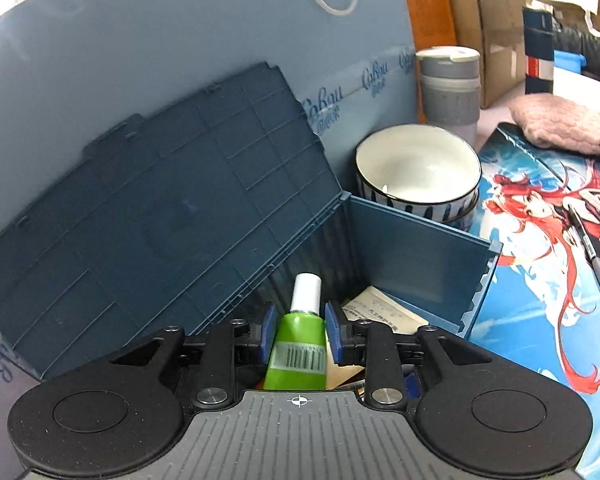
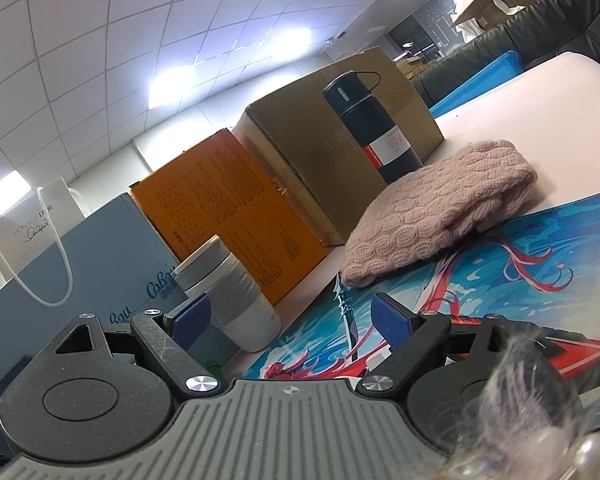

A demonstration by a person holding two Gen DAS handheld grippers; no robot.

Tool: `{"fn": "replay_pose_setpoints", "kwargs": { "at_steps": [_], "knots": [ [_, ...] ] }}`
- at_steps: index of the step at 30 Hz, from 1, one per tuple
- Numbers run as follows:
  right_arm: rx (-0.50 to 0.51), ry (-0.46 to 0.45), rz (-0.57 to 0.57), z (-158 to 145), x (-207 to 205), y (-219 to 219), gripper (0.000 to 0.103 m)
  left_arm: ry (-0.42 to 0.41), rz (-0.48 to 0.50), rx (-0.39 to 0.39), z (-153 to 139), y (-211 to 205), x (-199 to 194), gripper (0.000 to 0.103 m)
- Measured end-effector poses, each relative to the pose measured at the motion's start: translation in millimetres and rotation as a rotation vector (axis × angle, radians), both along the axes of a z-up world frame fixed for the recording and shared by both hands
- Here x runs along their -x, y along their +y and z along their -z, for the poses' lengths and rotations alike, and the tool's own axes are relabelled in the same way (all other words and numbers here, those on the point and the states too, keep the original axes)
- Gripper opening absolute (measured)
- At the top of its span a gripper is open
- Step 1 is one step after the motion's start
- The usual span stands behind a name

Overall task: Organize rigid objects
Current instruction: 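Carry the green tube into the blue box and open the left tool, then move the right tool to the dark pen on the mat and close on it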

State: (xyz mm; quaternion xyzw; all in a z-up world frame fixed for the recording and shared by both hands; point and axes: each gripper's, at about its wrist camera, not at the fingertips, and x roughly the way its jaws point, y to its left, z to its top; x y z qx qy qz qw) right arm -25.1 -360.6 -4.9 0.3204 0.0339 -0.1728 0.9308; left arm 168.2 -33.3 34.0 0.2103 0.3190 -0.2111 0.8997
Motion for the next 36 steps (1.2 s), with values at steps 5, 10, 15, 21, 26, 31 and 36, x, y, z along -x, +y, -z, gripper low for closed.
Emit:
{"fn": "replay_pose_setpoints", "kwargs": {
  "at_steps": [5, 10, 15, 21, 26, 31, 36],
  "knots": [
    [0.01, 0.023, -0.011, 2, -3, 1, 0.087, -0.095, -0.034, 0.118, -16, 14, 25, 0.065],
    [0.038, 0.056, -0.018, 4, -6, 6, 0.087, -0.135, -0.083, 0.383, -25, 38, 61, 0.088],
    [0.08, 0.098, -0.025, 5, -8, 15, 0.086, -0.056, -0.122, 0.569, -14, 52, 74, 0.09],
    [0.127, 0.226, -0.068, 6, -22, 26, 0.085, -0.041, -0.142, 0.641, -16, 68, 87, 0.096],
    [0.11, 0.348, -0.121, 10, -38, 35, 0.083, -0.031, -0.164, 0.722, -19, 91, 87, 0.098],
    [0.095, 0.487, -0.152, 13, -55, 48, 0.073, -0.033, -0.195, 0.779, -21, 111, 86, 0.099],
    [0.171, 0.565, -0.14, 12, -64, 68, 0.065, -0.035, -0.225, 0.823, -21, 127, 85, 0.1]
  ]
}}
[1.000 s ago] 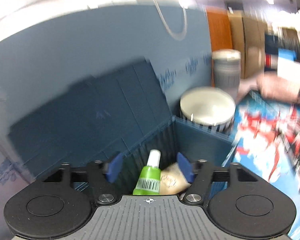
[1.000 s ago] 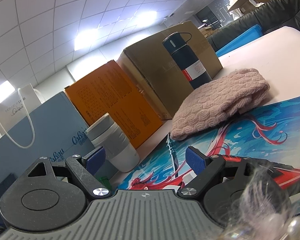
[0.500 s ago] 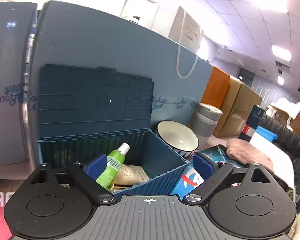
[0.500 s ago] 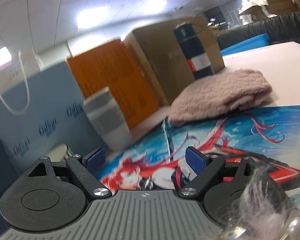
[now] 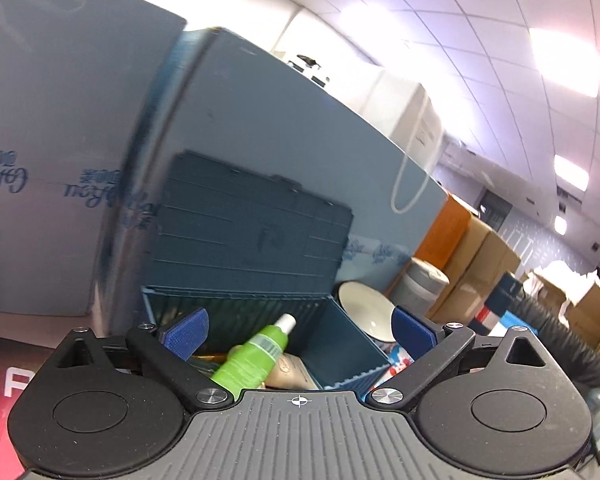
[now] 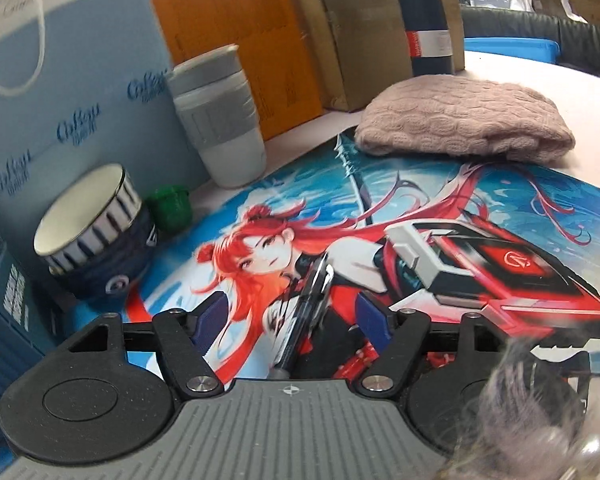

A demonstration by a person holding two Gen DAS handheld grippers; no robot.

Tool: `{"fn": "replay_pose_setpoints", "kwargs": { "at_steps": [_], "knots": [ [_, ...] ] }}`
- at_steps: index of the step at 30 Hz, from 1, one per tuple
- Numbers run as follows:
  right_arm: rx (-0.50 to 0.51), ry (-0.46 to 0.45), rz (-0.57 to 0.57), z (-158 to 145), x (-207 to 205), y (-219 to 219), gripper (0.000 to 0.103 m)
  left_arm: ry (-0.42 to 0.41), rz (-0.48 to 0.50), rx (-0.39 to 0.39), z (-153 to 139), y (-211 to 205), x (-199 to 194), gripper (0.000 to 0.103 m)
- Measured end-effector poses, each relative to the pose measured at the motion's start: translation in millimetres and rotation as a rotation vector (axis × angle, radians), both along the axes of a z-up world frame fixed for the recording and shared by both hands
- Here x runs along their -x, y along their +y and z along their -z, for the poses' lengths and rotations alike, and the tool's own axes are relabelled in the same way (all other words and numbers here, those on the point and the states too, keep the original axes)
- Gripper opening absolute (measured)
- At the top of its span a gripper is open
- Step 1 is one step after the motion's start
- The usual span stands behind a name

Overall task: Organize rigid objects
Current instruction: 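Move the right tool to the dark pen on the mat and close on it, then lift the dark pen with the right tool over the blue box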

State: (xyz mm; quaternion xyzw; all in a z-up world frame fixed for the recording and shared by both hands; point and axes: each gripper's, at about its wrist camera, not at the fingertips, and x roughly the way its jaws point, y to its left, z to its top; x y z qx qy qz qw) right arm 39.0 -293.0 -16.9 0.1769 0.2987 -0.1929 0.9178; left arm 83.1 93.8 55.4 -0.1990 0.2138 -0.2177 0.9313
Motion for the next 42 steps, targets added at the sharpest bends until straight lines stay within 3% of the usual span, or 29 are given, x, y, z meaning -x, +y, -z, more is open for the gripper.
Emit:
{"fn": "replay_pose_setpoints", "kwargs": {
  "at_steps": [6, 8, 10, 14, 24, 29, 31, 34, 39, 42],
  "knots": [
    [0.088, 0.067, -0.049, 0, 0, 22, 0.038, 0.0, -0.035, 0.069, 1, 17, -1, 0.1],
    [0.117, 0.078, -0.091, 0, 3, 27, 0.019, 0.003, -0.039, 0.087, 2, 22, 0, 0.1],
    [0.093, 0.075, -0.128, -1, 5, 26, 0.011, 0.005, -0.045, 0.096, 2, 25, 0, 0.1],
    [-0.057, 0.006, -0.179, -8, 13, 16, 0.009, 0.007, -0.051, 0.113, 3, 30, 0, 0.1],
    [-0.114, -0.302, -0.302, -85, 41, 45, 0.009, 0.015, -0.074, 0.138, 5, 40, -2, 0.1],
    [-0.245, -0.403, -0.452, -113, 23, 73, 0.009, 0.021, -0.095, 0.148, 7, 45, -1, 0.1],
    [-0.254, -0.425, -0.55, -117, 9, 92, 0.009, 0.018, -0.101, 0.151, 7, 48, -1, 0.1],
    [-0.12, -0.468, -0.731, -120, -12, 125, 0.009, 0.014, -0.104, 0.169, 7, 54, 0, 0.1],
    [0.259, -0.448, -0.985, -118, -40, 178, 0.009, 0.022, -0.117, 0.195, 10, 61, -2, 0.1],
    [0.399, -0.438, -1.182, -103, -52, 195, 0.009, 0.032, -0.126, 0.202, 12, 63, -3, 0.1]
  ]
}}
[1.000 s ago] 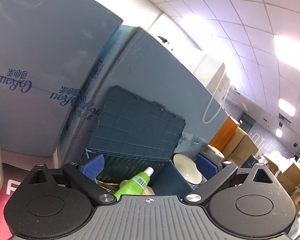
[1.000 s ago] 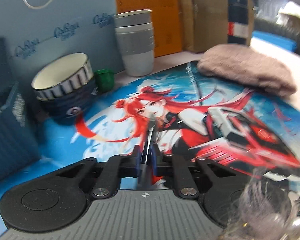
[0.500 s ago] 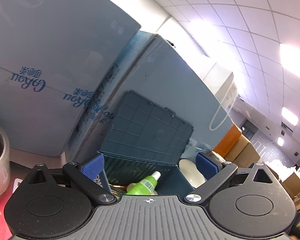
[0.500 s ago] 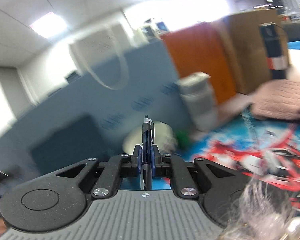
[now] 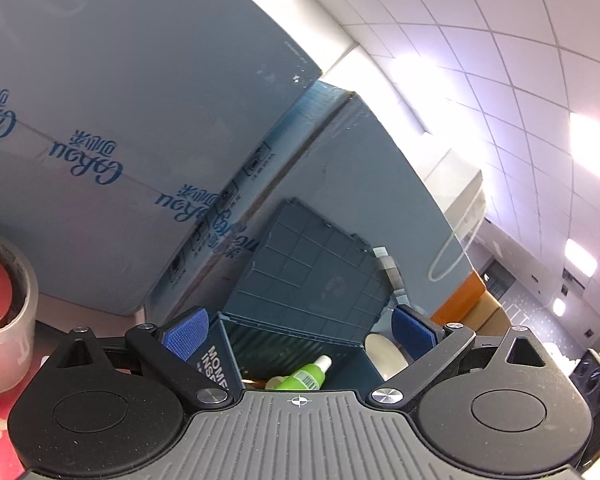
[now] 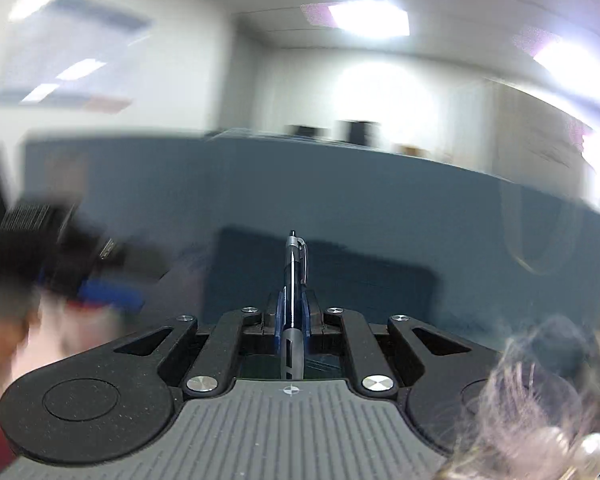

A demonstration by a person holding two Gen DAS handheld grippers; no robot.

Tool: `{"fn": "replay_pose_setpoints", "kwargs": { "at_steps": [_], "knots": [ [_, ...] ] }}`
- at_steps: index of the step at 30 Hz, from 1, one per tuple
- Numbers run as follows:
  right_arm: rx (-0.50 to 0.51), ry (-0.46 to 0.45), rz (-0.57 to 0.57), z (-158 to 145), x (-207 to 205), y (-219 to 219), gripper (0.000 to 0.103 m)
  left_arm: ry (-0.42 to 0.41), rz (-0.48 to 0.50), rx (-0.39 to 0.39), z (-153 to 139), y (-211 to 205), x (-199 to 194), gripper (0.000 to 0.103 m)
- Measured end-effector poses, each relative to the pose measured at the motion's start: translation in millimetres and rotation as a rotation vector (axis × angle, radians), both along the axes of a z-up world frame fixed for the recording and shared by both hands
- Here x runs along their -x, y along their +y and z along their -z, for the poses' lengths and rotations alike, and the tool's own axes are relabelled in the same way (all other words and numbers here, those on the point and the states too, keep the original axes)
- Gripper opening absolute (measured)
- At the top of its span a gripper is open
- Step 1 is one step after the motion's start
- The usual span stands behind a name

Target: Organize rigid objects

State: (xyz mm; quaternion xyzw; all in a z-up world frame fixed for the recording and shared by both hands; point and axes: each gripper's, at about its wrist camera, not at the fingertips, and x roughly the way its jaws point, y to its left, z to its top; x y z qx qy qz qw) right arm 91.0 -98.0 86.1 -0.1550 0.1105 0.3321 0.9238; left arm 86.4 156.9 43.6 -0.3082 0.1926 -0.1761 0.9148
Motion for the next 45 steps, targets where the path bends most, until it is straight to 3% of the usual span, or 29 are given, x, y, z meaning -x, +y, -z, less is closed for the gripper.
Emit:
{"fn": "replay_pose_setpoints", "kwargs": {
  "at_steps": [3, 8, 18, 21, 24, 25, 26, 28, 31, 34, 39, 41, 45],
  "knots": [
    [0.144, 0.016, -0.075, 16, -16, 11, 0.009, 0.002, -0.001, -0.002, 1, 0, -1, 0.1],
    [0.296, 0.089, -0.171, 24, -25, 18, 0.009, 0.013, -0.003, -0.014, 3, -2, -4, 0.1],
    [0.423, 0.343, -0.278, 8, -63, 32, 0.009, 0.037, 0.008, -0.043, 5, -8, -9, 0.1],
    [0.429, 0.355, -0.273, 10, -64, 31, 0.01, 0.038, 0.014, -0.047, 5, -8, -9, 0.1],
    [0.404, 0.337, -0.26, 14, -56, 25, 0.02, 0.037, 0.023, -0.05, 5, -11, -11, 0.1],
    [0.392, 0.319, -0.24, 12, -53, 21, 0.031, 0.037, 0.025, -0.052, 5, -12, -11, 0.1],
    [0.37, 0.299, -0.232, 15, -50, 18, 0.035, 0.034, 0.025, -0.054, 5, -13, -10, 0.1],
    [0.3, 0.269, -0.217, 10, -41, 8, 0.04, 0.021, 0.024, -0.054, 4, -15, -9, 0.1],
    [0.194, 0.205, -0.186, 0, -21, -13, 0.066, -0.01, 0.001, -0.057, -1, -19, -4, 0.1],
    [0.075, 0.16, -0.174, -10, 3, -36, 0.08, -0.056, -0.034, -0.063, -9, -26, 4, 0.1],
    [-0.077, 0.093, -0.107, -18, 49, -67, 0.093, -0.147, -0.084, -0.061, -25, -45, 25, 0.103],
    [-0.143, 0.052, -0.066, -17, 67, -78, 0.103, -0.183, -0.091, -0.096, -31, -58, 36, 0.103],
    [-0.27, 0.016, 0.016, -8, 94, -95, 0.103, -0.216, -0.158, -0.206, -36, -82, 60, 0.103]
  ]
}}
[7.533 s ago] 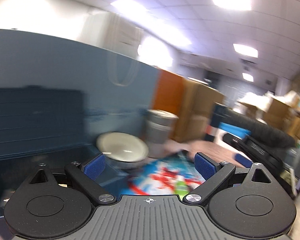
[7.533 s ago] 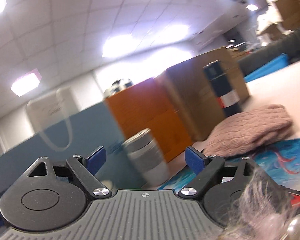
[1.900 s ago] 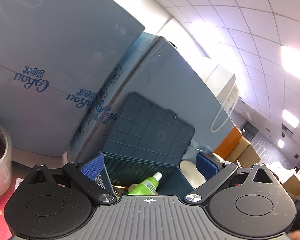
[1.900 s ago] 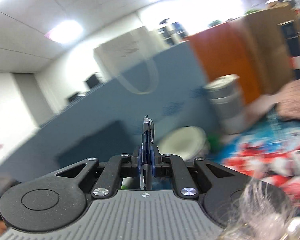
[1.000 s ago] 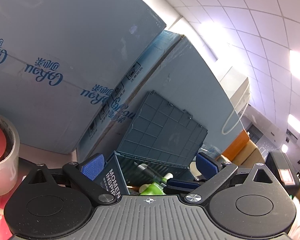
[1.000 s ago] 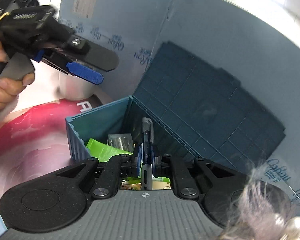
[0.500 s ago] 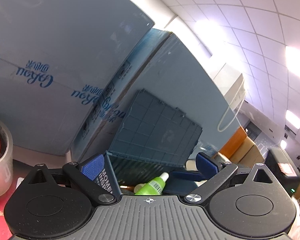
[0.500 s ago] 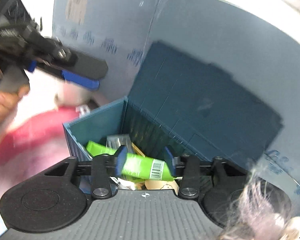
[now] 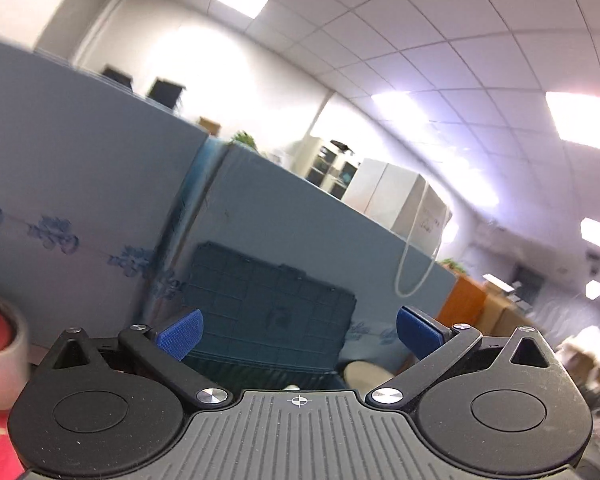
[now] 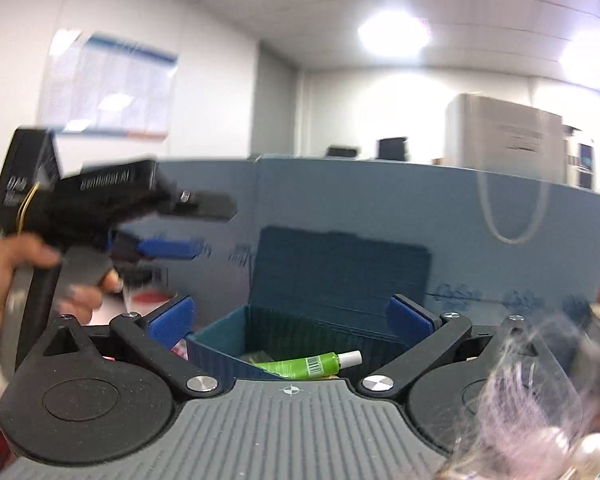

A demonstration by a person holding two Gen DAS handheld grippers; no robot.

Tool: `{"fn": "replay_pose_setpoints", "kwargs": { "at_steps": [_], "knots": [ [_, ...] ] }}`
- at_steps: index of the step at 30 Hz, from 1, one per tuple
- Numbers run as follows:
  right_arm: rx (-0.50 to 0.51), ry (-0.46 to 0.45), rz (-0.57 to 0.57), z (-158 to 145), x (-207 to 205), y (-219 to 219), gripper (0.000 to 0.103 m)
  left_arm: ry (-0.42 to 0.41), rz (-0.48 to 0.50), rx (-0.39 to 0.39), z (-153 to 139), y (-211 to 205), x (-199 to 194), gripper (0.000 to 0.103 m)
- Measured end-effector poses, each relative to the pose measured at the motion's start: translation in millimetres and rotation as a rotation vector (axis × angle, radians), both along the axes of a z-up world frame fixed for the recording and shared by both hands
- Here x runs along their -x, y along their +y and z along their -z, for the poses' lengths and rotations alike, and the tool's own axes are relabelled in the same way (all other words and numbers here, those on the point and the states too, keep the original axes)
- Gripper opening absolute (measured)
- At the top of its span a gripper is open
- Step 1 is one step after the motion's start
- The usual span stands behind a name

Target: Organize rigid objects

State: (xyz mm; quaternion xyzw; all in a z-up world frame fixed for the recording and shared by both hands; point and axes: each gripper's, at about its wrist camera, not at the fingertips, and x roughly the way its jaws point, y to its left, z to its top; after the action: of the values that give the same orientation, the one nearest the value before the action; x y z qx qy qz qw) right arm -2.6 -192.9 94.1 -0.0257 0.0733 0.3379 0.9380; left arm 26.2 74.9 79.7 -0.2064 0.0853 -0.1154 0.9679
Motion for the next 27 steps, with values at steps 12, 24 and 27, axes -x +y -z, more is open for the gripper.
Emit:
{"fn": "replay_pose_setpoints", "kwargs": {
  "at_steps": [12, 24, 27],
  "knots": [
    [-0.222, -0.103, 0.324, 58, 17, 19, 0.103, -0.107, -0.384, -0.131, 52, -23, 43, 0.103],
    [-0.212, -0.181, 0.642, 72, -13, 31, 0.103, -0.278, -0.46, -0.372, 78, -43, 34, 0.103],
    [-0.214, -0.196, 0.65, 78, -10, 31, 0.103, -0.259, -0.441, -0.401, 84, -48, 34, 0.103]
  ]
}}
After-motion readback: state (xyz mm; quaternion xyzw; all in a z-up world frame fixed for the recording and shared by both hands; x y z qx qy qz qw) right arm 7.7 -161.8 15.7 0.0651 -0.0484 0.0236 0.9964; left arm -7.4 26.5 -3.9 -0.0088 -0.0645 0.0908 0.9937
